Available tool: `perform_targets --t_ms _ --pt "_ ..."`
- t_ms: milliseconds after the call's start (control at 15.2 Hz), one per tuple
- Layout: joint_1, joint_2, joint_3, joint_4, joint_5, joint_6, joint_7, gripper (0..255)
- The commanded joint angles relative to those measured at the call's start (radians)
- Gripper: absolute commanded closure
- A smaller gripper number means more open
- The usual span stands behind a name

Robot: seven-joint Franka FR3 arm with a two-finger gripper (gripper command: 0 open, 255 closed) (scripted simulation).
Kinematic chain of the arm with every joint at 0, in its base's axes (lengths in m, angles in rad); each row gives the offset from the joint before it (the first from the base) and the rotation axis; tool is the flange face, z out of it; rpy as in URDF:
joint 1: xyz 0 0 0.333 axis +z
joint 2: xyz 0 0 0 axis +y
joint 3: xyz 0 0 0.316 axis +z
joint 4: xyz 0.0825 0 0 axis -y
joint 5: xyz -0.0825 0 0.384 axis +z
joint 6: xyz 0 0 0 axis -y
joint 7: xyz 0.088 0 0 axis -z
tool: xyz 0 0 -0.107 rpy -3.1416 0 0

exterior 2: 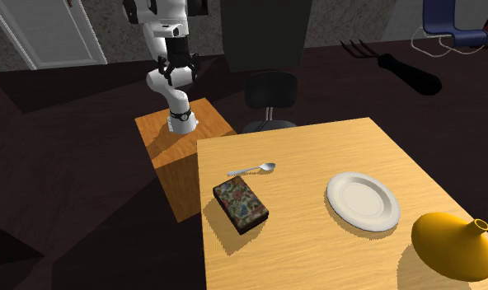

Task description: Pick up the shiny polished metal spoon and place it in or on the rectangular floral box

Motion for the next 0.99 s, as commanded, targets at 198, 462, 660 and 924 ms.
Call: perform_targets --t_ms 198,462,660,924 --pt "0.027 0.118 -0.014 0.031 -0.017 0.063 -0.069 0" --pt "0.061 0.278 -0.027 0.086 -0.035 0.136 -0.159 0" --pt "0.084 0.397 -0.031 0.136 -0.046 0.181 -0.225 0" --pt "0.111 0.553 -0.028 0.212 -0.058 0.230 -0.309 0"
